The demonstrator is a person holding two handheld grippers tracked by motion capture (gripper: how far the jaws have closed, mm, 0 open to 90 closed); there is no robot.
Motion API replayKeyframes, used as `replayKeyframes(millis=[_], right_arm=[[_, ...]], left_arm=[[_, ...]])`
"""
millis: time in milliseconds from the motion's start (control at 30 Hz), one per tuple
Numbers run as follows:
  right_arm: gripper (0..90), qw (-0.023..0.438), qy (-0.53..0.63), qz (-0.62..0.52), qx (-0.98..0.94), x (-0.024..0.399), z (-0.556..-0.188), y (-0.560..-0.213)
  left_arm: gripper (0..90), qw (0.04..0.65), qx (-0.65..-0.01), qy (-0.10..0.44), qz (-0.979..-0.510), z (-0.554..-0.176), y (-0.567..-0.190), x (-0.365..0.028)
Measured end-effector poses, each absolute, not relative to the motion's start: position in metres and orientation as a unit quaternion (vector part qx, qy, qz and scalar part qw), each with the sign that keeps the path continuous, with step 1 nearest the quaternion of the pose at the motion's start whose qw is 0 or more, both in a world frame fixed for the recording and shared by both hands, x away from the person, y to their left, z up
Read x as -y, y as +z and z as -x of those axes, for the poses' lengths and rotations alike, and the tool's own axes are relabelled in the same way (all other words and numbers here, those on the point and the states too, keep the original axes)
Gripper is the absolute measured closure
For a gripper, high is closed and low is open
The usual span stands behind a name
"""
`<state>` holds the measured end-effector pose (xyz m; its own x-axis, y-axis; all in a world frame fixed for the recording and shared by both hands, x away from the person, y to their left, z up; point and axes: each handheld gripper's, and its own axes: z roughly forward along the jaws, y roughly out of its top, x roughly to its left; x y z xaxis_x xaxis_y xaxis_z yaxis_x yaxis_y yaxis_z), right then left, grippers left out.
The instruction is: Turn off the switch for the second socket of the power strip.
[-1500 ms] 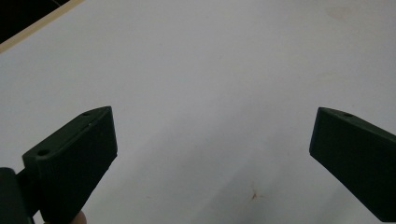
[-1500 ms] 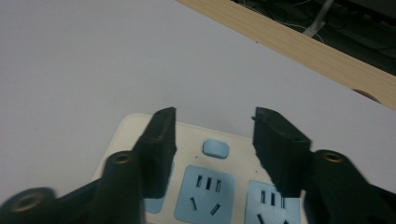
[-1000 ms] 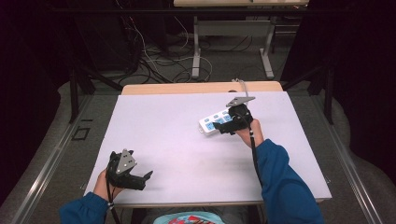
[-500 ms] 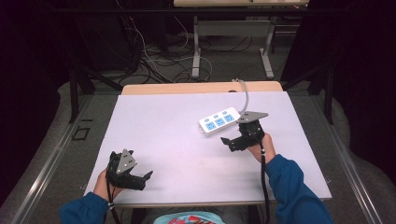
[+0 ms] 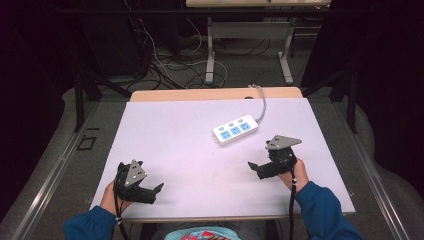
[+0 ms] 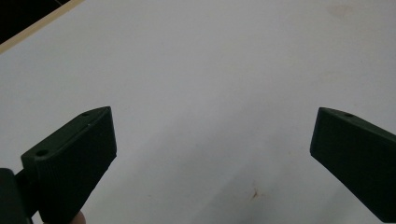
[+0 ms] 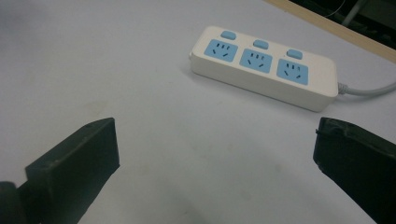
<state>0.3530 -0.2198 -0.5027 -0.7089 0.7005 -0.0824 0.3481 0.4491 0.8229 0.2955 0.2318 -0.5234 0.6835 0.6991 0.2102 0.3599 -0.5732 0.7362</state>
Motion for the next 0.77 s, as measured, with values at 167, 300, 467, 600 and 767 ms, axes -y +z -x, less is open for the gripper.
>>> replayKeyframes(millis=[167, 300, 467, 600, 767], right_arm=[[0.0, 0.216, 0.414, -0.319, -0.825, 0.227, -0.343, -0.508], [0.0, 0.219, 0.415, -0.316, -0.825, 0.233, -0.334, -0.513], [0.0, 0.214, 0.409, -0.318, -0.828, 0.241, -0.324, -0.518], [0.0, 0.214, 0.406, -0.316, -0.831, 0.243, -0.321, -0.522], [0.0, 0.218, 0.411, -0.309, -0.83, 0.244, -0.319, -0.521]], left_arm=[[0.2, 0.342, -0.312, 0.248, -0.851, -0.296, -0.523, -0.232], [0.2, 0.339, -0.312, 0.249, -0.852, -0.296, -0.524, -0.232], [0.2, 0.34, -0.313, 0.248, -0.851, -0.296, -0.524, -0.231], [0.2, 0.338, -0.312, 0.249, -0.853, -0.296, -0.524, -0.232], [0.2, 0.339, -0.313, 0.25, -0.851, -0.297, -0.524, -0.232]])
